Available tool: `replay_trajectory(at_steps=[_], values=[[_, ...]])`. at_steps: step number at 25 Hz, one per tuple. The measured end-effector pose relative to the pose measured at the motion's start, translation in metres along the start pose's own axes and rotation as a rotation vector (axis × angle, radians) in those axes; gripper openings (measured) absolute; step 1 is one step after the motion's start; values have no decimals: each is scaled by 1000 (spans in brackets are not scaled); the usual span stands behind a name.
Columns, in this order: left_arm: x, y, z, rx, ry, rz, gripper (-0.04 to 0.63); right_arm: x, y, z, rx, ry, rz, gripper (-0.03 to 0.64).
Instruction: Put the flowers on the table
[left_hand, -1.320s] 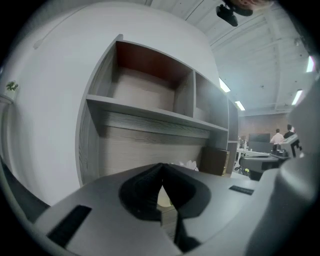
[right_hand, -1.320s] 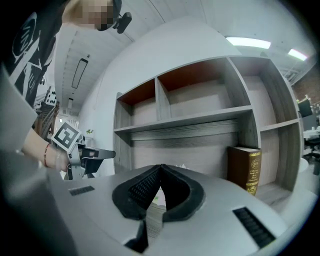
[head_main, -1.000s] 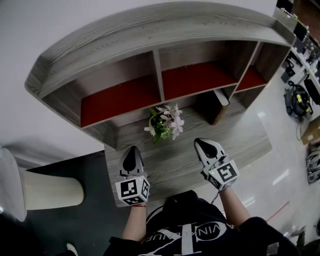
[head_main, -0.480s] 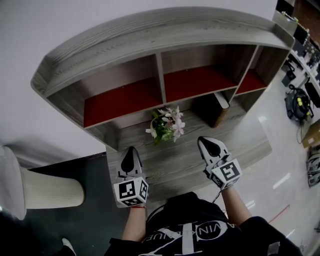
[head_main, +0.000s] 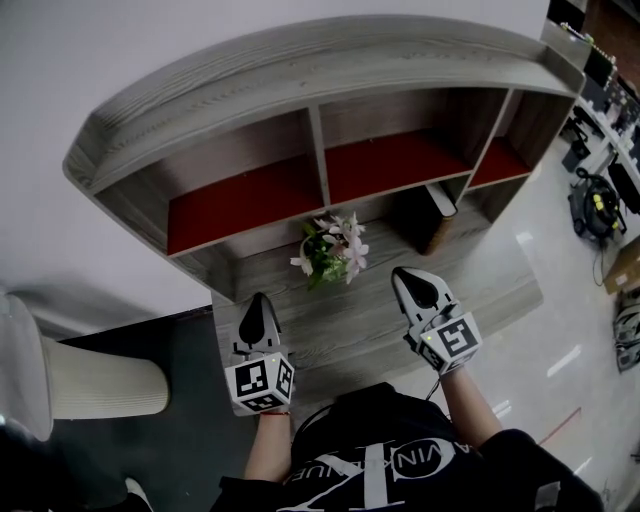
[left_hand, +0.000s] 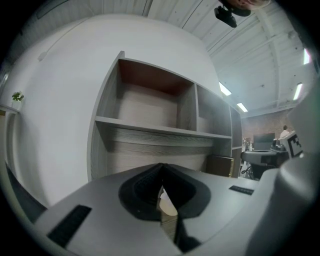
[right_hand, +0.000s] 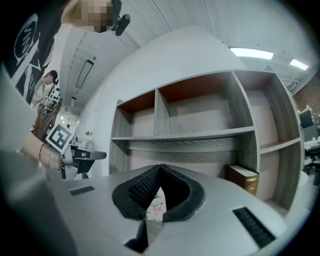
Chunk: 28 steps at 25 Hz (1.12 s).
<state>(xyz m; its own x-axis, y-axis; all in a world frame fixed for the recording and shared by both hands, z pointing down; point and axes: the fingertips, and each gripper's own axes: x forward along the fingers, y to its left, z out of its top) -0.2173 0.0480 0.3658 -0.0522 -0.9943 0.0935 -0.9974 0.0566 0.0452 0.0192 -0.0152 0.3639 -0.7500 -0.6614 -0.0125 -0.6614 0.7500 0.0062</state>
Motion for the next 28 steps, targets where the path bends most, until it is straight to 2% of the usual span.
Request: replay_trajectory(at_steps=[28], values=[[-6, -5, -11, 3, 33, 2, 3, -9, -4, -4, 26, 1, -17, 9]])
